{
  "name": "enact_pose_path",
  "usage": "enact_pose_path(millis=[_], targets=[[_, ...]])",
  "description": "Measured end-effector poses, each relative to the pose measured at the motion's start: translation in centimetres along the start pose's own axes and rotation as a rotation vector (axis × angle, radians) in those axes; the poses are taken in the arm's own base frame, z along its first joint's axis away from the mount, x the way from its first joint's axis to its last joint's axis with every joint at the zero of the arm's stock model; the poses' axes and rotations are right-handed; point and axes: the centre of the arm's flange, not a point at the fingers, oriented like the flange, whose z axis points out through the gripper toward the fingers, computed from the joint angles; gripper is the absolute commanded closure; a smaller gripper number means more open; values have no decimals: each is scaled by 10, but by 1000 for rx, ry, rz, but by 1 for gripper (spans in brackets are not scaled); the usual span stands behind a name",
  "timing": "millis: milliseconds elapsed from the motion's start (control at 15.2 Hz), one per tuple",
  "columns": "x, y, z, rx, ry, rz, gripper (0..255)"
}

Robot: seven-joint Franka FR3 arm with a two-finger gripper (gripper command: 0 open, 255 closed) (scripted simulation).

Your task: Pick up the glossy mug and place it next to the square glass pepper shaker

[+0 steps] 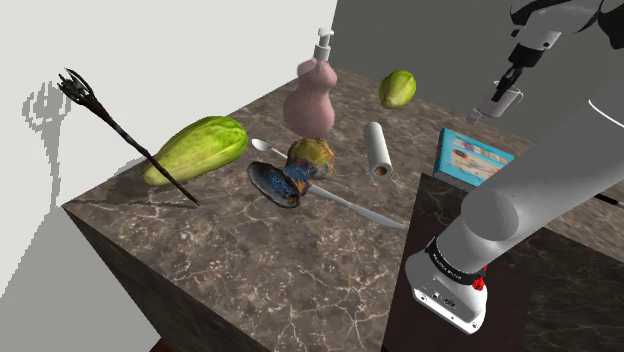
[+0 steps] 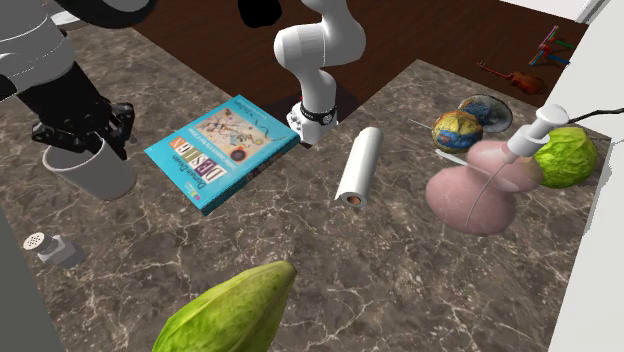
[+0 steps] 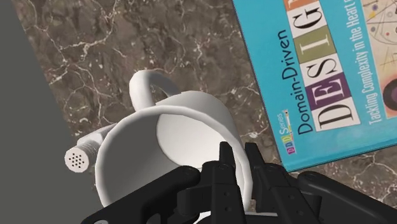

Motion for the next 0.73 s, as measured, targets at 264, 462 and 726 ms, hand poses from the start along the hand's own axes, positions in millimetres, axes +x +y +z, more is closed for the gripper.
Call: enact_pose_path(millis=[264,462,726], targets=[[2,0,20,0,0,0,255],[3,-1,37,0,0,0,255],[3,-2,56,0,0,0,255]])
